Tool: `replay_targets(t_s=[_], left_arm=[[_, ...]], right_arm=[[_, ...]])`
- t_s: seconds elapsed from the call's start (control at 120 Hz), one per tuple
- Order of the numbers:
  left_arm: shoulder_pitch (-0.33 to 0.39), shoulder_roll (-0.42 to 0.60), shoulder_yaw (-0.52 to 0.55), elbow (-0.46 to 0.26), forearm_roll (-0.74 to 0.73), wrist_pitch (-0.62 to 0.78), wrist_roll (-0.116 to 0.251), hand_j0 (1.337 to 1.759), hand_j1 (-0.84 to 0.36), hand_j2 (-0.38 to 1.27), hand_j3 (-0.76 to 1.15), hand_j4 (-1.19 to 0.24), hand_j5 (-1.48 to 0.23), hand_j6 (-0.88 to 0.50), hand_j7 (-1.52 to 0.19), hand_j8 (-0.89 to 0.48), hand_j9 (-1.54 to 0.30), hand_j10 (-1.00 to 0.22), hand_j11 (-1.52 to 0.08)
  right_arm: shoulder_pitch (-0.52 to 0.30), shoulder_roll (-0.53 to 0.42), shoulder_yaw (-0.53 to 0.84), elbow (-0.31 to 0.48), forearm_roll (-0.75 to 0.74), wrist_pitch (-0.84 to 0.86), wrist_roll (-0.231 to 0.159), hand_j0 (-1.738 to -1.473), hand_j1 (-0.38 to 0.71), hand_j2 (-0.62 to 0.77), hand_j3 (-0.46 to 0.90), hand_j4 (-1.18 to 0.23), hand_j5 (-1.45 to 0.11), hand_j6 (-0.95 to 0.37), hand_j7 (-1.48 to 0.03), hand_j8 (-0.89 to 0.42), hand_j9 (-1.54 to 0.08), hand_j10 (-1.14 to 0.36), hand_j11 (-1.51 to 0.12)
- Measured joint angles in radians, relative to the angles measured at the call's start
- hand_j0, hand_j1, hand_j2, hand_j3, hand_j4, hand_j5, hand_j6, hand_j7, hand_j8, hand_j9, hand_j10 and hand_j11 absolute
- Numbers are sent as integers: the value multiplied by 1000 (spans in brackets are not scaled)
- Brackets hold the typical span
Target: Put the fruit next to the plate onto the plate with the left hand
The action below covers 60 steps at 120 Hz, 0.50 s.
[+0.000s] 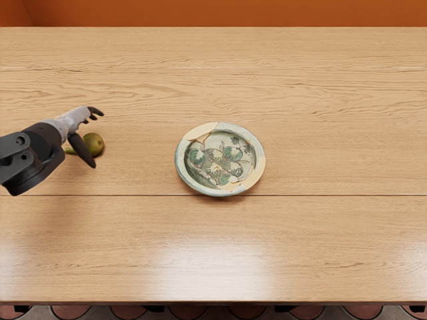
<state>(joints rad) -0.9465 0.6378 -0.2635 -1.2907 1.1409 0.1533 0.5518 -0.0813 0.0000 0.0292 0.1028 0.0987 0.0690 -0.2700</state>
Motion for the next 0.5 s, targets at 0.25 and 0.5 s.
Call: replay_targets(t_s=[0.25,0.5], left_arm=[[0,-1,22,3,0,1,2,1658,42,55,0,-263,-336,-264,-336,-264,-336,-262,-336],[0,-23,25,49,1,2,2,1658,-8,64,0,-304,-391,-306,-391,-305,-390,-304,-390]], right_arm=[[0,0,0,0,0,0,0,-1658,-349,0,0,0,0,-1,0,0,0,0,0],[0,0,0,0,0,0,0,-1658,-349,0,0,0,0,-1,0,0,0,0,0]])
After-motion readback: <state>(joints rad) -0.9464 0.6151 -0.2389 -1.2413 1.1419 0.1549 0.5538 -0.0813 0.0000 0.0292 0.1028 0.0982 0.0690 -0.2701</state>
